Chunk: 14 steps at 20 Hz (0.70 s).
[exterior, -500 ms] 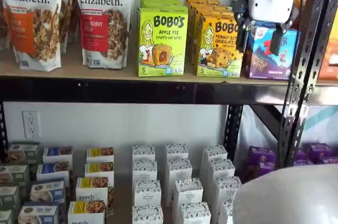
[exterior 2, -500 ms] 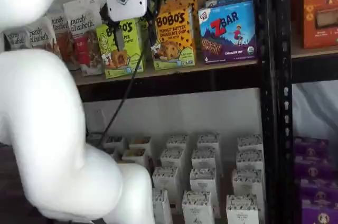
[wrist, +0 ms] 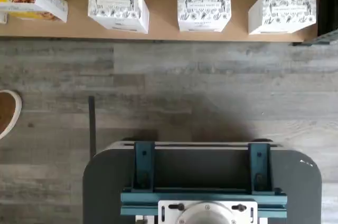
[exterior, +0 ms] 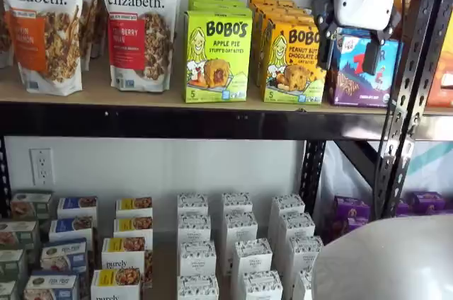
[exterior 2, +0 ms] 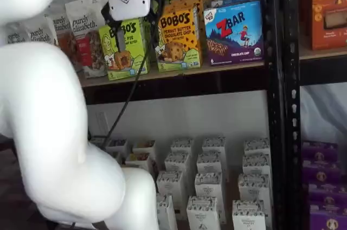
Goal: Pick up the orange box on the top shelf, the fifth box from the left
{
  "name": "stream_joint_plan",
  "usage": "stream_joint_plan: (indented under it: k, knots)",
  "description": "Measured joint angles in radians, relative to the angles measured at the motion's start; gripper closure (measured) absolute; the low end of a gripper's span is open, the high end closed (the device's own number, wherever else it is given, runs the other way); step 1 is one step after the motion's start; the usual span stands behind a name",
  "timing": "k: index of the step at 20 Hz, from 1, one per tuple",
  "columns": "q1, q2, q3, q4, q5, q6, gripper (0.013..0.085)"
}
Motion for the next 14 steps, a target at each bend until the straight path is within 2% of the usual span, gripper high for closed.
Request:
stream_joint_plan:
  k: [3,8,14]
  knots:
    - [0.005,-0.003,0.004,-0.012,-0.028,-0.001,0.013]
    - [-0.009,0.016,-0.003,-0.024,-0.065,-0.02,0.013]
    - [-0.05,0.068,-0.032,-0.04,-0.15,-0.066,0.013]
